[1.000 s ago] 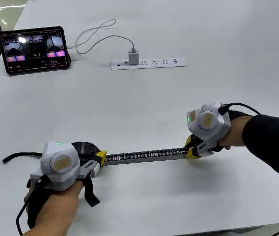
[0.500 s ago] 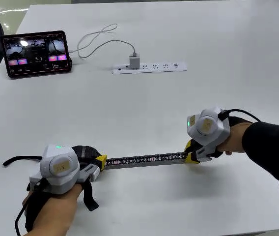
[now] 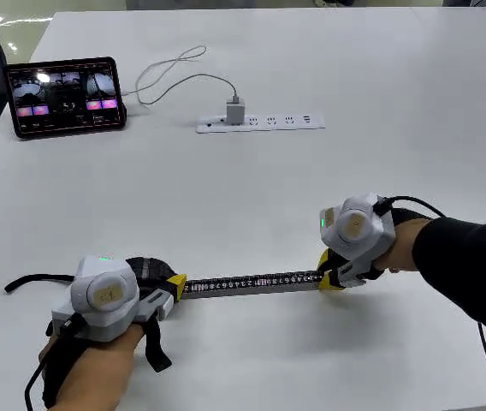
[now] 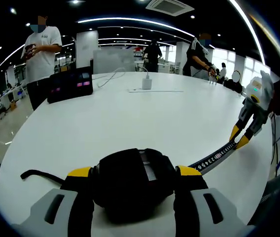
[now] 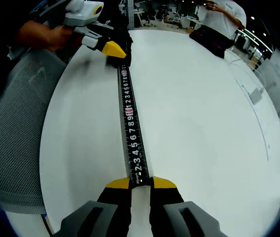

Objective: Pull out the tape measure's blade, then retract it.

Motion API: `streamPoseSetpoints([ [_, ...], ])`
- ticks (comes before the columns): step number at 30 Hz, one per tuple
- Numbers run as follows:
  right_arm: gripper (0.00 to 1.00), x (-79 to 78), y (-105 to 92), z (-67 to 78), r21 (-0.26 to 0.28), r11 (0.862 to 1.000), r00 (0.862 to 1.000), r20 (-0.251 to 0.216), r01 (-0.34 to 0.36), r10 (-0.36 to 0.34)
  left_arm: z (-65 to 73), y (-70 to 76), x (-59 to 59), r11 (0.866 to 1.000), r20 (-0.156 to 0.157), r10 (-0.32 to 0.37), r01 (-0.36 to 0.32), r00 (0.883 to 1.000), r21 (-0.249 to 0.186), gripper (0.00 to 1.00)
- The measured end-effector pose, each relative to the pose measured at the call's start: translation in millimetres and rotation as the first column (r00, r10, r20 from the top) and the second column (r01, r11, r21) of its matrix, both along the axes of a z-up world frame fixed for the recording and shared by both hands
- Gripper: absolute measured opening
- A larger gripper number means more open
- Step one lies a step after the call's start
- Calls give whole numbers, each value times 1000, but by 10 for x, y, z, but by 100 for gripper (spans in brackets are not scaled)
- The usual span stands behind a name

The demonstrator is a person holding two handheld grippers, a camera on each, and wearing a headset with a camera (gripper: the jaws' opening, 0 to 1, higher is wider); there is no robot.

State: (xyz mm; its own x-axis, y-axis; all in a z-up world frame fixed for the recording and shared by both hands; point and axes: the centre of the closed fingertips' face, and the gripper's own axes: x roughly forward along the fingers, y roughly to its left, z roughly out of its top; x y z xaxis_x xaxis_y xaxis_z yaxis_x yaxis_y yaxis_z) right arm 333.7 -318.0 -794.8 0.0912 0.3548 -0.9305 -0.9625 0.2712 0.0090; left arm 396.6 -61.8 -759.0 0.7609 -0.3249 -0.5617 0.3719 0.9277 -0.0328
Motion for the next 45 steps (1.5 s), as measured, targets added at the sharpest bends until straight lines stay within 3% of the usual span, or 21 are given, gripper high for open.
streamPoseSetpoints([
  [18,9,22,73,-6,-12,1000,1000,-4,1,-1,6,5,2,1000,0,1,-1,1000,1,61],
  [20,9,15,90,-7,-25,1000,1000,12,-12,12,6,6,3,1000,-1,1,-1,1000,1,61],
  [26,9,31,95,-4,-25,1000,1000,0,12,-12,5,5,6,1000,0,0,0,1000,2,61],
  [38,9,36,132,-4,-33,999,1000,-9,-8,8,6,1,8,1000,-1,0,0,1000,3,61],
  [45,9,44,155,-8,-18,1000,1000,-5,-1,1,4,0,9,1000,-1,0,0,1000,3,61],
])
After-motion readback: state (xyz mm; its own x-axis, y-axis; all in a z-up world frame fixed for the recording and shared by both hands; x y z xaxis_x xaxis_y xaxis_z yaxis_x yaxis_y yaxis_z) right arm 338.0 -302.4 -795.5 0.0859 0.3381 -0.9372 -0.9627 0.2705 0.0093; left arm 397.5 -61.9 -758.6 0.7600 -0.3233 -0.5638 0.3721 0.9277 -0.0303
